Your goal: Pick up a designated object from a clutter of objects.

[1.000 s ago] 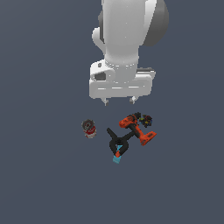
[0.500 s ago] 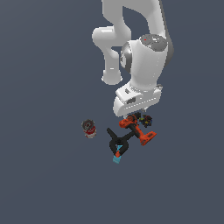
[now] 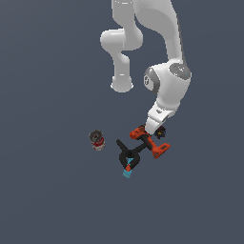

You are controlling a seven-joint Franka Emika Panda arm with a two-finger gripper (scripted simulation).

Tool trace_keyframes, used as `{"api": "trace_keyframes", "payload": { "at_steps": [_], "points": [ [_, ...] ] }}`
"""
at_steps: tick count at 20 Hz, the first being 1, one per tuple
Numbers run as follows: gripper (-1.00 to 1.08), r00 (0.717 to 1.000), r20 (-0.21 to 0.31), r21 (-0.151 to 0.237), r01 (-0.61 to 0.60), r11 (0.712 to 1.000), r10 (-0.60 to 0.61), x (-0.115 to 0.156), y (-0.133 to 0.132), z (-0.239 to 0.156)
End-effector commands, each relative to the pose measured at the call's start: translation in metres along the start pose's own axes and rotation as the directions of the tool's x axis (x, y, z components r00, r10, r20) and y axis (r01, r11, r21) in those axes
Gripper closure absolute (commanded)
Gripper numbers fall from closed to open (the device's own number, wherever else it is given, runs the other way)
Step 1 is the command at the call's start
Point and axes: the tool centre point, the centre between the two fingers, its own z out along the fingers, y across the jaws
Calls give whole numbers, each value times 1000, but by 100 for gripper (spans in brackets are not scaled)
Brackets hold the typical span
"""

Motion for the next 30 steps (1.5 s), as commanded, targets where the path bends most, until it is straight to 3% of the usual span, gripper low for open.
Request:
{"api": "trace_keyframes", "payload": {
  "at_steps": [1,9,30],
  "points": [
    [-92,998,-2,5,67,998,-67,1,-17,13],
    [-92,986,-4,14,164,986,-164,0,-42,31],
    [-92,986,-4,15,166,986,-166,-1,-44,81]
  ]
}}
